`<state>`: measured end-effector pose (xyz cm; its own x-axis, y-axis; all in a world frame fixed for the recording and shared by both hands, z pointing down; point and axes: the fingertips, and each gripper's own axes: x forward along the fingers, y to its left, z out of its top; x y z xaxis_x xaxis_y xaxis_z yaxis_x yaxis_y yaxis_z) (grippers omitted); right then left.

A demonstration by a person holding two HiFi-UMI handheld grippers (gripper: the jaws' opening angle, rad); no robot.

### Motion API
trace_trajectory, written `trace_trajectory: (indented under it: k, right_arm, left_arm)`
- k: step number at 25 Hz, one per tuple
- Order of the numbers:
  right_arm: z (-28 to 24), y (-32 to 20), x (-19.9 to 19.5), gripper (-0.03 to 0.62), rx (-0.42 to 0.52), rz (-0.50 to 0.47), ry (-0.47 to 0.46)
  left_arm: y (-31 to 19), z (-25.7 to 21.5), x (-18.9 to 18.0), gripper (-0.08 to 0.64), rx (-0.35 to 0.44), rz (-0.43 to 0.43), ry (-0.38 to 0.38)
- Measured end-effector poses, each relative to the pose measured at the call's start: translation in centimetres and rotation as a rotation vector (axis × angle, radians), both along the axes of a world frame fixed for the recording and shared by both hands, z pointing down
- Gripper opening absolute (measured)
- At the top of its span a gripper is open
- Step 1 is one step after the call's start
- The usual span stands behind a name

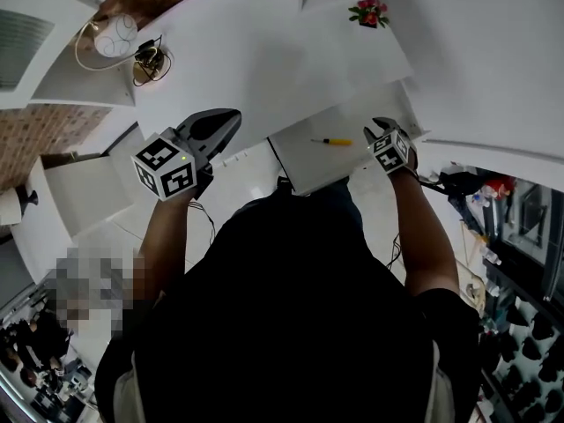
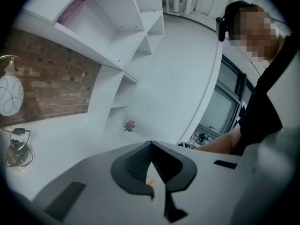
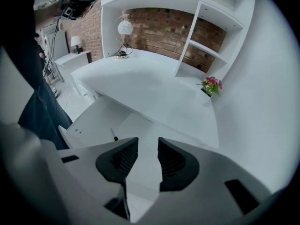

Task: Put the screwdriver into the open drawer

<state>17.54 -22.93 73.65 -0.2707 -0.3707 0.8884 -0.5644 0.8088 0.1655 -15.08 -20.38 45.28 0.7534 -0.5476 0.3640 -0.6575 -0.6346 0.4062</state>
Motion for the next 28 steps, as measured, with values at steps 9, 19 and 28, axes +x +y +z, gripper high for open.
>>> trace_trajectory:
  k: [9, 19, 28]
  right_arm:
    - [-5.2, 0.4, 1.0, 0.141, 0.096, 0.083, -0.060]
    - [-11.8, 1.8, 2.1, 0.137, 0.220, 0.184, -0.160]
    - [-17.0, 4.2, 2.9, 0.133, 0.289, 0.288, -0.246]
  left_arm:
    - [-0.8, -1.0, 2.2, 0.017, 0.026, 0.078, 0.007]
    - [-1.5, -2.1, 4.2, 0.017, 0.052, 0.132, 0.002]
    - [-1.9, -2.9, 5.2, 0.017, 0.068, 0.167, 0.004]
